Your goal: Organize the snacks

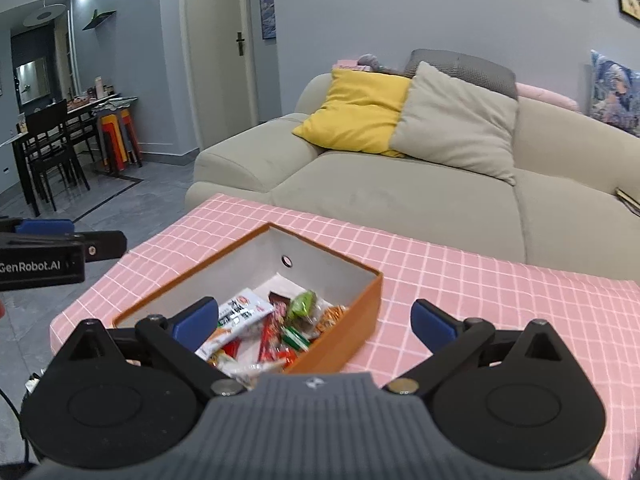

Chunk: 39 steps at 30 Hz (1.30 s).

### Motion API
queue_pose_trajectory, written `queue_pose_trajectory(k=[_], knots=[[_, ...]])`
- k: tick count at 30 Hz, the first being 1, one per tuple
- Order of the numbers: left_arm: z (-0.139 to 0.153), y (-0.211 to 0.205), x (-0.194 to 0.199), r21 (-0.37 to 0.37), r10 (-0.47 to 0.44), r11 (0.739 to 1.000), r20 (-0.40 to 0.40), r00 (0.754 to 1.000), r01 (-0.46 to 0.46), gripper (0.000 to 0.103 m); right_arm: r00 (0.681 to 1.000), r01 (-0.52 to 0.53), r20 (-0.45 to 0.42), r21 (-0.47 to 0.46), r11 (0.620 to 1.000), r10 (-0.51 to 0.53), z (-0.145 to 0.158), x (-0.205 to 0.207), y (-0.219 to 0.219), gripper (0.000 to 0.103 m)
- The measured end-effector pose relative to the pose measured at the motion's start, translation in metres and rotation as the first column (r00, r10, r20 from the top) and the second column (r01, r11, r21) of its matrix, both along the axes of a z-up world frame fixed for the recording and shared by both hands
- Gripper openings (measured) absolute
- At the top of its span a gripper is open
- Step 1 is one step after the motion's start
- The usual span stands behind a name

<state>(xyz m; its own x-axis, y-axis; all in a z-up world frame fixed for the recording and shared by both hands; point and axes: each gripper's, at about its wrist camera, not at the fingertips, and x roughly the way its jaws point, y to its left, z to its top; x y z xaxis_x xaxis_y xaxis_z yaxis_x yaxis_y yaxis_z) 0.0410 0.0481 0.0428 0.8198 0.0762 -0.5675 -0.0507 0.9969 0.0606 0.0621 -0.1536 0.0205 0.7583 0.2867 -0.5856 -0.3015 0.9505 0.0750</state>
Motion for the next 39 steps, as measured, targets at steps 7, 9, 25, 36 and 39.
queue_pose_trajectory(k=[7, 9, 25, 36, 39], knots=[[-0.021, -0.006, -0.018, 0.009, -0.018, 1.0, -0.05, 0.999, 0.019, 0.087, 1.0, -0.025, 0.014, -0.065, 0.998, 0.026, -0.023, -0.036, 0.003, 0.099], [-0.027, -0.007, -0.022, 0.014, -0.016, 1.0, -0.065, 0.998, 0.017, 0.087, 0.999, -0.035, -0.001, -0.084, 0.996, 0.035, -0.031, -0.041, 0.005, 0.099], [-0.046, -0.008, -0.025, 0.02, -0.014, 1.0, -0.129, 0.992, 0.017, 0.087, 0.998, -0.02, -0.067, -0.087, 0.996, 0.014, -0.057, -0.035, 0.01, 0.099], [-0.044, -0.009, -0.026, 0.033, -0.008, 0.999, -0.139, 0.99, 0.012, 0.087, 0.998, -0.044, -0.05, -0.087, 0.995, 0.04, -0.055, -0.037, 0.015, 0.099], [-0.044, -0.01, -0.025, 0.036, -0.004, 0.999, -0.141, 0.99, 0.01, 0.087, 0.998, -0.046, -0.047, -0.086, 0.995, 0.042, -0.054, -0.037, 0.015, 0.099]])
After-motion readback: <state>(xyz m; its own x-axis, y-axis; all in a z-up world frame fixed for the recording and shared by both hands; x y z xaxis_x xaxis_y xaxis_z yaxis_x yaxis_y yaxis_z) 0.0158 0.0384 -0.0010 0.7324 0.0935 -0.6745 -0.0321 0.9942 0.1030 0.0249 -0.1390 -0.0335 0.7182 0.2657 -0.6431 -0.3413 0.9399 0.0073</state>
